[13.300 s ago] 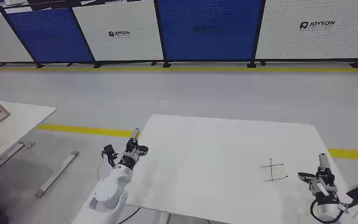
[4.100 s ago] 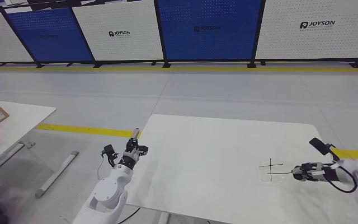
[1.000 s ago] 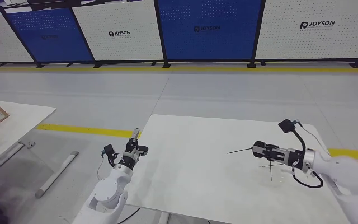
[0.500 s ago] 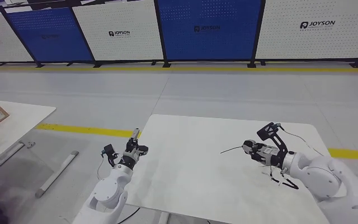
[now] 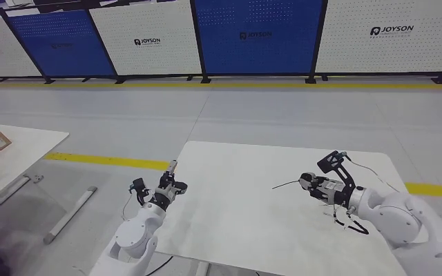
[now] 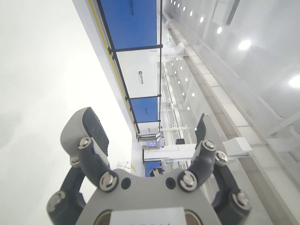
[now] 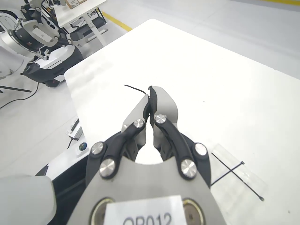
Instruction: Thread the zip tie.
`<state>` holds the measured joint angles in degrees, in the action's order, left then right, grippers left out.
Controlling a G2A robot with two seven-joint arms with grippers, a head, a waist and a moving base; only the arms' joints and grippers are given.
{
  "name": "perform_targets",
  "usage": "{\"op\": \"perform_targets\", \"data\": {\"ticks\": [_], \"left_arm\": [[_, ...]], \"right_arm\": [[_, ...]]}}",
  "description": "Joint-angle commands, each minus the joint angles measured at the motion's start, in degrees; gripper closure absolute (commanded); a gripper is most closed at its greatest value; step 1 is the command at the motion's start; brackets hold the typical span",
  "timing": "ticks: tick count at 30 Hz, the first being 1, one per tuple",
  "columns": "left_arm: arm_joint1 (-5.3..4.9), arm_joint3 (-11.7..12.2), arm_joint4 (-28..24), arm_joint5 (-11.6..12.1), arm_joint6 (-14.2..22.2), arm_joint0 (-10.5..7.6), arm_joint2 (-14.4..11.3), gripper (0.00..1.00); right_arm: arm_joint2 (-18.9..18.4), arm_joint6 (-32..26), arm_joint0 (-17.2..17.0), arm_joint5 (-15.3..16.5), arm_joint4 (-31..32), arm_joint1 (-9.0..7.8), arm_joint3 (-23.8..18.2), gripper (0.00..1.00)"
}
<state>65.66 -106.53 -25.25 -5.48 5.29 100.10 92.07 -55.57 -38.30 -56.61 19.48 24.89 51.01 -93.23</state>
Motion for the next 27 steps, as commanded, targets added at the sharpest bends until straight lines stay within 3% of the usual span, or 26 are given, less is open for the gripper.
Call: {"op": "perform_targets", "data": {"ticks": [1, 6, 10, 20, 23, 27], "left_arm": [[-0.16, -2.7, 0.4, -3.7, 2.2, 0.67, 0.0, 0.00], [-0.45, -8.2, 4.6, -14.0, 5.3, -0.09, -3.6, 0.00], [-0.96, -5.2, 5.5, -14.0, 7.1, -2.64, -8.7, 0.00], [-0.99, -4.9, 5.4, -14.0, 7.0, -2.94, -8.9, 0.00], [-1.23, -3.2, 0.4, -14.0, 12.3, -2.55, -9.1, 0.00], [-2.76, -4.2, -3.2, -14.0, 18.4, -1.25, -8.4, 0.00]], "right_arm": [[0.0, 0.0, 0.0, 0.0, 0.0, 0.00, 0.0, 1.00], [0.0, 0.0, 0.0, 0.0, 0.0, 0.00, 0.0, 1.00], [0.0, 0.0, 0.0, 0.0, 0.0, 0.00, 0.0, 1.00], [0.0, 1.0, -0.5, -0.8, 1.7, 0.05, -0.5, 1.00], [1.3, 1.2, -0.1, -2.0, 7.6, 0.35, -2.1, 1.00], [4.8, 1.2, 1.9, 0.0, 15.2, 1.28, -2.6, 1.00]]}}
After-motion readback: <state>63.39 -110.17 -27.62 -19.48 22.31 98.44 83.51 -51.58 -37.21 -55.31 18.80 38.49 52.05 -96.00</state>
